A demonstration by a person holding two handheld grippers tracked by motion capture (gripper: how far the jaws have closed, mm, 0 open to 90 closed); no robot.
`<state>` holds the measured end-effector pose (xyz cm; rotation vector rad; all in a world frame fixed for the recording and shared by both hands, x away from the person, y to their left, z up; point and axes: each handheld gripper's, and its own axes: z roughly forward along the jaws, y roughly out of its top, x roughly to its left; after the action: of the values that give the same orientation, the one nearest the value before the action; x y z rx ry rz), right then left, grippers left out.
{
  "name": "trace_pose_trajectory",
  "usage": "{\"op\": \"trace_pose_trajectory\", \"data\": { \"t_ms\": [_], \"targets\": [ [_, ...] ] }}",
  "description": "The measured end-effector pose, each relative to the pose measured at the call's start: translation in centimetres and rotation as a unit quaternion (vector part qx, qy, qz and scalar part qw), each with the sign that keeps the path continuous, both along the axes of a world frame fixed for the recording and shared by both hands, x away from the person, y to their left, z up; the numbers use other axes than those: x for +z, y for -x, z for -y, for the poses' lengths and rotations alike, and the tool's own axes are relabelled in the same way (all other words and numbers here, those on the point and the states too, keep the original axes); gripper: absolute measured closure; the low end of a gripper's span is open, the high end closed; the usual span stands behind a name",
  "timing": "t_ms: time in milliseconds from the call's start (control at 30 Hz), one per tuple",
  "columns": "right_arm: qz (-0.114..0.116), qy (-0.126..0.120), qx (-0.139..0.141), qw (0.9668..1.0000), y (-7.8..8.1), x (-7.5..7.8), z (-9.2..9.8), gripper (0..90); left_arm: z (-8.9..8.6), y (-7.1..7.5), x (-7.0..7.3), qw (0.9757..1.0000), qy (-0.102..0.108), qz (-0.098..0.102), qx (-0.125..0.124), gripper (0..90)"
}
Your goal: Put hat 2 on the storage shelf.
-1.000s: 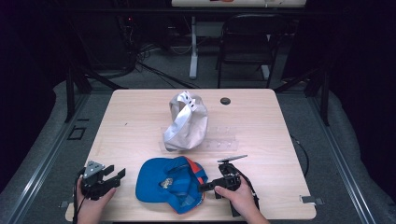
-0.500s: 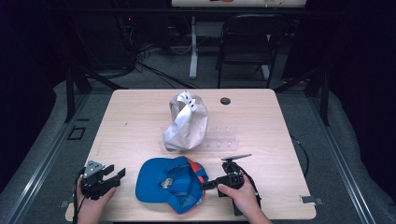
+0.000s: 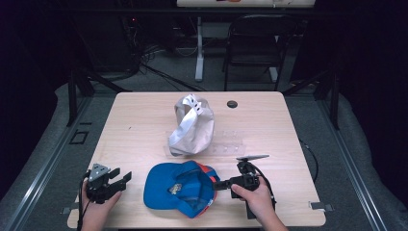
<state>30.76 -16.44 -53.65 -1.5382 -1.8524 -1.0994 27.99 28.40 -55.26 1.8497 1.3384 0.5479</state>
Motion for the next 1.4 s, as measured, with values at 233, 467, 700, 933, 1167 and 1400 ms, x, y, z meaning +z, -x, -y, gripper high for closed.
{"op": "trace_pose_trajectory", "data": {
  "t_ms": [233, 467, 700, 933, 1167, 1400],
  "targets": [
    [-0.015, -0.005, -0.007, 0.9999, -0.3, 2.4, 1.6, 77.6, 0.5, -0.7, 0.0, 0.9999, 0.0, 0.001, -0.011, 48.1],
    [-0.026, -0.012, -0.015, 0.9995, -0.5, 4.8, 3.0, 77.6, 1.2, -1.3, 0.0, 0.9997, -0.001, 0.002, -0.023, 48.1],
    [-0.024, -0.027, -0.029, 0.9989, -0.7, 7.2, 4.6, 77.7, 1.6, -1.6, 0.0, 0.9996, 0.0, 0.002, -0.028, 48.1],
    [-0.028, -0.061, -0.034, 0.9972, -1.1, 9.8, 5.6, 77.8, 1.7, -1.7, 0.0, 0.9995, 0.0, 0.001, -0.032, 48.1],
    [-0.034, -0.099, -0.04, 0.9937, -2.1, 12.3, 5.9, 77.8, 1.7, -1.7, 0.0, 0.9995, 0.0, -0.001, -0.031, 48.1],
    [-0.023, -0.096, -0.049, 0.9939, -2.7, 14.9, 6.0, 77.8, 1.5, -1.6, 0.0, 0.9996, 0.002, 0.001, -0.029, 48.1]
  ]
}}
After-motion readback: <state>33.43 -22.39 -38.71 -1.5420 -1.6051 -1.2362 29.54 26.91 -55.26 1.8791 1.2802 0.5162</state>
